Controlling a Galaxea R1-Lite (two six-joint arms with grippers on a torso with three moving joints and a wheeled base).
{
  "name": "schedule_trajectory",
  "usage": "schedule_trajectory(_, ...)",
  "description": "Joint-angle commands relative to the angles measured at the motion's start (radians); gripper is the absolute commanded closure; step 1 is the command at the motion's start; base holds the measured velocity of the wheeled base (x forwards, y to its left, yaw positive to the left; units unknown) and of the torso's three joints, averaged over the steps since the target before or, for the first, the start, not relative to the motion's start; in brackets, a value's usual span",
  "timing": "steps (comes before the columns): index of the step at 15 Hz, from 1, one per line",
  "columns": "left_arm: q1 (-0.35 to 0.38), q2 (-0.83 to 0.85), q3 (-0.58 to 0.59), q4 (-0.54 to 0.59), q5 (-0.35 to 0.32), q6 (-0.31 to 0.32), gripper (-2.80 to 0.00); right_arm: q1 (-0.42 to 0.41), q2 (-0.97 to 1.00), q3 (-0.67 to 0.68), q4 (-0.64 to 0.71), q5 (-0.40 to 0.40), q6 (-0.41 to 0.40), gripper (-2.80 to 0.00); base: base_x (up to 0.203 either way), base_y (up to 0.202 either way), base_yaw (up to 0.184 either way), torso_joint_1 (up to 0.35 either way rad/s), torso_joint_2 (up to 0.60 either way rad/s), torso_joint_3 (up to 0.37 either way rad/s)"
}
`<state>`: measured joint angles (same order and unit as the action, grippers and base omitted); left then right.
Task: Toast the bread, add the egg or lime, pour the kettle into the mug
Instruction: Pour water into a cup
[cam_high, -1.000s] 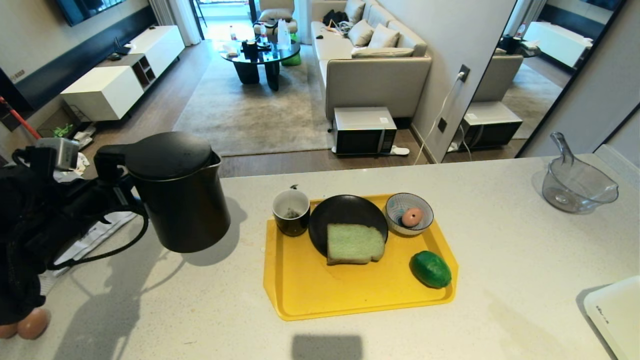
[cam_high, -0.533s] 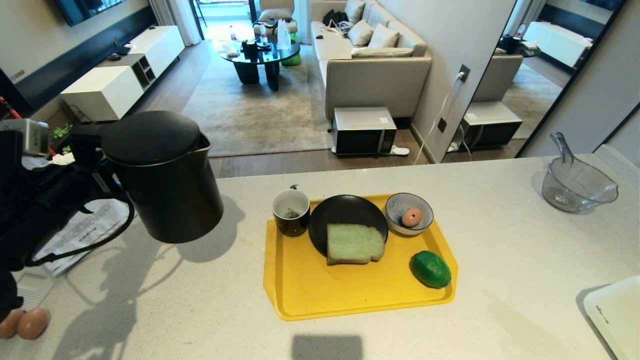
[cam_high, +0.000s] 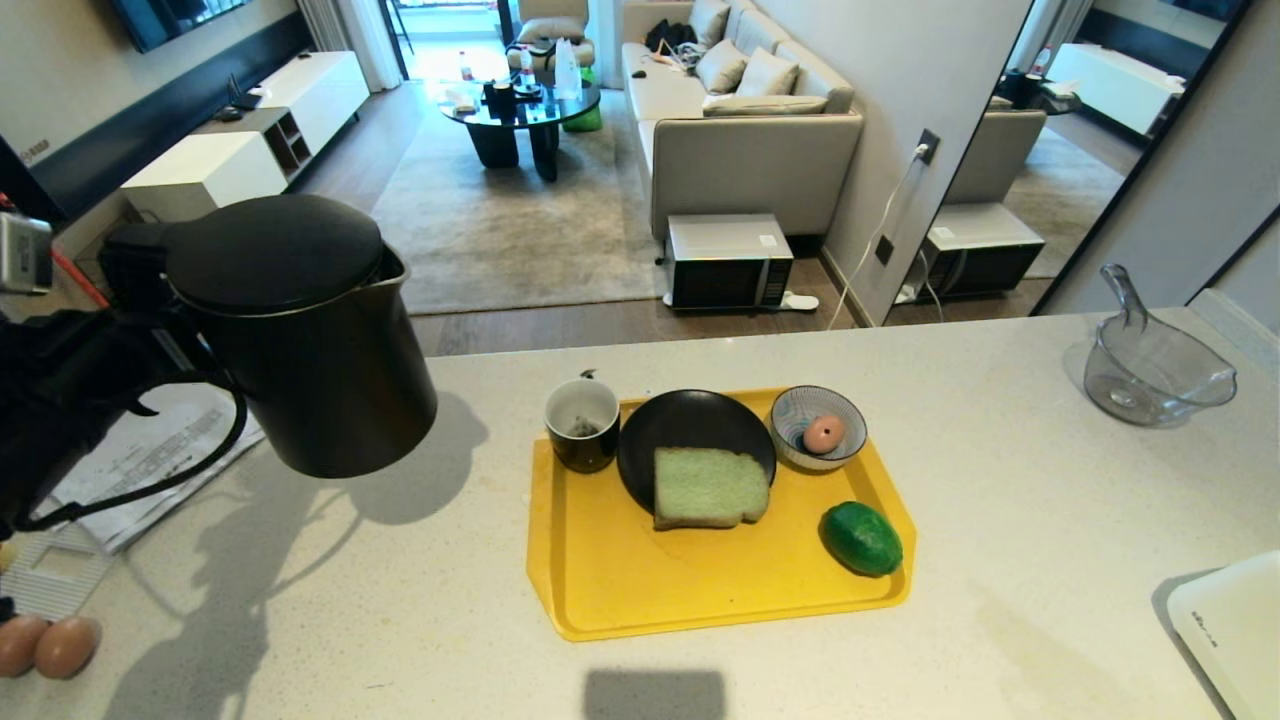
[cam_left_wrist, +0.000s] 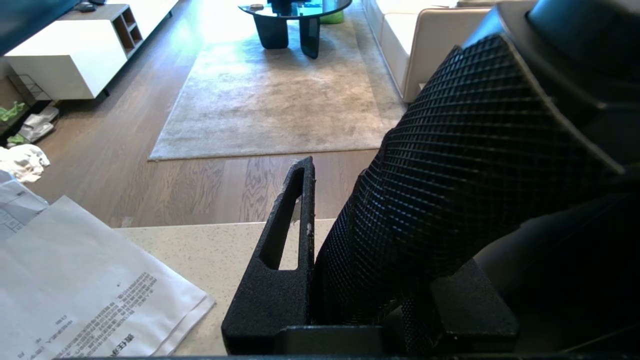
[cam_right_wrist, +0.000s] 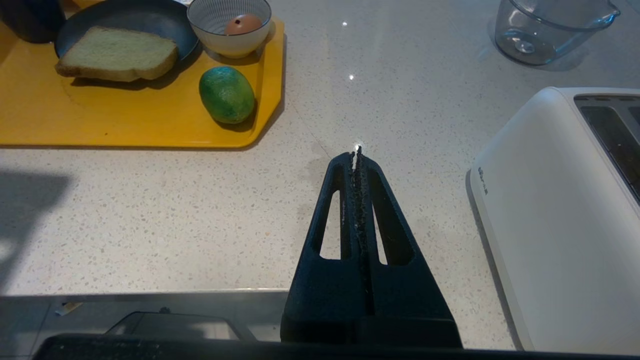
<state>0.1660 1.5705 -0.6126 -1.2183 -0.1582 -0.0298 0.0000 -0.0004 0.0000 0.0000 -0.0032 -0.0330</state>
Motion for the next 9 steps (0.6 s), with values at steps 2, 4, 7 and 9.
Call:
schedule_trajectory(2,0.0,-0.013,0.011,-0.007,-0.001,-0.001,0.0,0.0,0.0,0.0,0.0,-0.003,0.001,0.0,0.0,0.0,0.0,0.032,-0.09,-0.026)
schedule_trajectory(4,0.0,-0.013,0.01,-0.007,-0.001,-0.001,0.0,0.0,0.0,0.0,0.0,-0.004,0.001,0.0,0.0,0.0,0.0,0.065,-0.13,-0.049)
schedule_trajectory(7,0.0,-0.013,0.01,-0.007,0.0,-0.001,0.0,0.0,0.0,0.0,0.0,-0.003,0.001,0.0,0.0,0.0,0.0,0.062,-0.12,-0.058)
schedule_trajectory(9,0.0,-0.013,0.01,-0.007,0.0,-0.001,0.0,0.0,0.0,0.0,0.0,-0.004,0.002,0.0,0.0,0.0,0.0,0.061,-0.1,-0.051)
